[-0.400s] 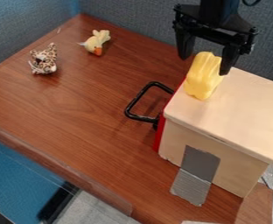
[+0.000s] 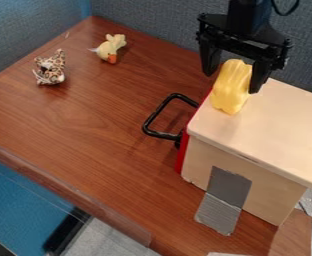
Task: Open the drawer
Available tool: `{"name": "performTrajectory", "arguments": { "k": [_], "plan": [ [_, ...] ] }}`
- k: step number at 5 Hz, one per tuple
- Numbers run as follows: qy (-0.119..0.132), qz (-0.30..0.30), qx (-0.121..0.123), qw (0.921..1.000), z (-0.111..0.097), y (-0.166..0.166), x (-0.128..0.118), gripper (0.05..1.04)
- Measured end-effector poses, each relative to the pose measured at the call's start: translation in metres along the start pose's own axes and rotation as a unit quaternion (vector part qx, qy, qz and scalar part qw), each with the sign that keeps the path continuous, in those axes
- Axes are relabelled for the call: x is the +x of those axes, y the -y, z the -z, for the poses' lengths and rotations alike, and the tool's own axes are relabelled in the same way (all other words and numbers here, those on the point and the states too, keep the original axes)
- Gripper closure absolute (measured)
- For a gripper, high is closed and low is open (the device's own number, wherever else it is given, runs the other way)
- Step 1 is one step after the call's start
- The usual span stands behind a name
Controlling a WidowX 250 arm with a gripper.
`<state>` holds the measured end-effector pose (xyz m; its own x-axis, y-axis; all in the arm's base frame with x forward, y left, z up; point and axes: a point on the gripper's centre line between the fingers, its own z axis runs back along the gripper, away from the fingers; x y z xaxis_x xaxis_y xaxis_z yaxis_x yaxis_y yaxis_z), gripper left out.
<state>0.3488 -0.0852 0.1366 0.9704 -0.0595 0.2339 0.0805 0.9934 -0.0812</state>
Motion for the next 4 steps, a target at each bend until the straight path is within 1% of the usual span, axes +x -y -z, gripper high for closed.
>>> {"name": "performTrajectory", "arguments": {
  "k": [1, 2, 3, 4],
  "plan": [
    [0.032, -0.009, -0.010, 0.9994, -0.027, -0.006, 0.003, 0.082],
    [0.044, -0.028, -0.009, 0.9986, -0.038, -0.017, -0.003, 0.082],
    [0.022, -0.074, -0.011, 0.9970, -0.024, -0.051, -0.019, 0.082],
    [-0.001, -0.107, -0.008, 0.9942, -0.001, -0.086, -0.036, 0.082]
  ]
}}
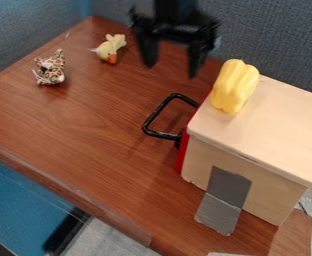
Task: Open the drawer
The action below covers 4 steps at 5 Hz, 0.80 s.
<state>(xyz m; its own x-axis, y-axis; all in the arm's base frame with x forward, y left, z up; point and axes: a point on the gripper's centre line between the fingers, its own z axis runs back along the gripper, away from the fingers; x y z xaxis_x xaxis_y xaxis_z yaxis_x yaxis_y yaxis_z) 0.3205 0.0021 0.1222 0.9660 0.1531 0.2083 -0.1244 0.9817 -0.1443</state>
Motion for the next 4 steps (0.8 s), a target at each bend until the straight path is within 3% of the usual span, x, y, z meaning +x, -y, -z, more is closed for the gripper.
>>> {"name": "performTrajectory", "arguments": {
  "k": [2, 3, 4],
  "plan": [
    [-0.046, -0.041, -0.014, 0.9980, 0.053, -0.051, -0.007, 0.082],
    [-0.080, -0.045, -0.022, 0.9955, 0.082, -0.056, -0.009, 0.082],
    [-0.095, -0.038, -0.041, 0.9939, 0.096, -0.048, -0.005, 0.082]
  ]
}}
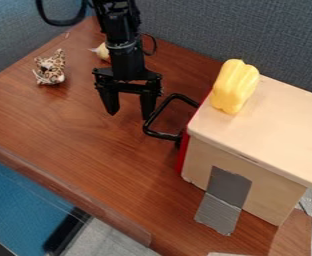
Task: Open the drawer
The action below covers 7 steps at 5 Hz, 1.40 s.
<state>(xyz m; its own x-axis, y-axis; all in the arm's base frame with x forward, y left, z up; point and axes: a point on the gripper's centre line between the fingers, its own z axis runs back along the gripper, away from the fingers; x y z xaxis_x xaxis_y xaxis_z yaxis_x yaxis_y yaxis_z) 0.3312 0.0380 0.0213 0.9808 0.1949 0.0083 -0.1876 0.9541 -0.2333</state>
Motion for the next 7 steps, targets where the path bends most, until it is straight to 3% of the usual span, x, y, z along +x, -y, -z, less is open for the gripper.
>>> {"name": "performTrajectory", "arguments": {
  "k": [2, 3, 4, 5, 6, 7],
  "plan": [
    [-0.007, 0.016, -0.015, 0.9997, 0.005, 0.012, -0.001, 0.082],
    [0.020, 0.026, -0.025, 0.9991, -0.017, 0.026, 0.001, 0.082],
    [0.016, 0.027, -0.034, 0.9989, -0.019, 0.031, -0.002, 0.082],
    [0.010, 0.038, -0.036, 0.9986, -0.015, 0.044, -0.002, 0.082],
    [-0.015, 0.047, -0.013, 0.9987, 0.010, 0.050, -0.004, 0.115],
    [-0.030, 0.053, 0.004, 0.9981, 0.025, 0.052, -0.003, 0.392]
  ]
}}
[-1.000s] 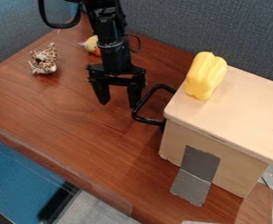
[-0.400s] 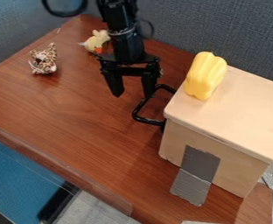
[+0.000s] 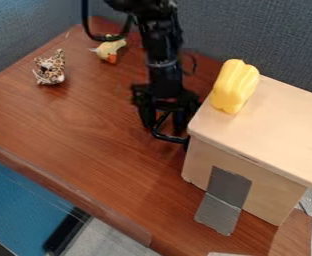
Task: Open the drawer
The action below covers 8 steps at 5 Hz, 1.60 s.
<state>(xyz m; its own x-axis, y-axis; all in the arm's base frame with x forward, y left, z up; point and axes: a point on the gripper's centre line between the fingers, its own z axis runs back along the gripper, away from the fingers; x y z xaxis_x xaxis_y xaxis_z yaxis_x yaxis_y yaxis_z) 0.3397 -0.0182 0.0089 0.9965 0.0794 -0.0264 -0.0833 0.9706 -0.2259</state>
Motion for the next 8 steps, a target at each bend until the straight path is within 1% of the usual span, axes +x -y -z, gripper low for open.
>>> {"name": "performTrajectory", "arguments": {
  "k": [1, 2, 3, 4, 5, 6, 7, 8],
  "plan": [
    [0.004, 0.002, 0.000, 1.0000, -0.001, -0.002, 0.003, 0.700],
    [0.001, -0.007, -0.003, 1.0000, -0.004, -0.011, 0.001, 0.903],
    [0.015, -0.020, 0.002, 0.9997, -0.013, -0.025, 0.005, 0.940],
    [0.031, -0.042, 0.021, 0.9984, -0.023, -0.056, 0.010, 0.940],
    [0.033, -0.054, 0.032, 0.9975, -0.026, -0.074, 0.011, 0.940],
    [0.037, -0.055, 0.044, 0.9968, -0.025, -0.084, 0.013, 0.940],
    [0.041, -0.061, 0.048, 0.9961, -0.027, -0.095, 0.015, 0.940],
    [0.038, -0.067, 0.047, 0.9959, -0.027, -0.099, 0.016, 0.910]
  ]
}}
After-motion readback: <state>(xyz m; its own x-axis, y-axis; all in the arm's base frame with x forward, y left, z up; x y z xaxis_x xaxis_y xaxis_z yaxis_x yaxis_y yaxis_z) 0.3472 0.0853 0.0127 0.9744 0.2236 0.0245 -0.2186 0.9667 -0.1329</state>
